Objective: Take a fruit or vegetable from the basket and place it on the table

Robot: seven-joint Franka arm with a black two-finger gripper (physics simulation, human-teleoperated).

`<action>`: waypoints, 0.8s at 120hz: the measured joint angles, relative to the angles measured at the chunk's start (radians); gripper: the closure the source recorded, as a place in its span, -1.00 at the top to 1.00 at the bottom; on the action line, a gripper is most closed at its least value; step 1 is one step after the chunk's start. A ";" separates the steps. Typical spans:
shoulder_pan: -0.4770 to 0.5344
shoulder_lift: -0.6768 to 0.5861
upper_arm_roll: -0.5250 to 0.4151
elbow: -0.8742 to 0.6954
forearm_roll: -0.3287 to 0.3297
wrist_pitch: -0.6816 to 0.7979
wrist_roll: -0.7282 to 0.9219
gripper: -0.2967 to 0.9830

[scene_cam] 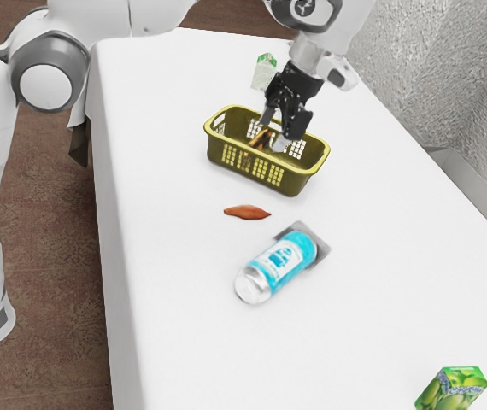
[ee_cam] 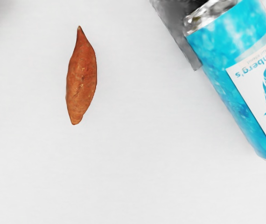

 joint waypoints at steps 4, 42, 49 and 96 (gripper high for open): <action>0.000 0.000 0.000 -0.001 0.000 0.043 -0.002 0.54; -0.008 -0.008 0.110 0.069 0.008 0.237 -0.025 0.53; 0.010 -0.003 0.206 0.075 0.008 0.261 -0.030 0.53; 0.187 0.129 0.263 0.042 -0.057 0.448 -0.051 0.54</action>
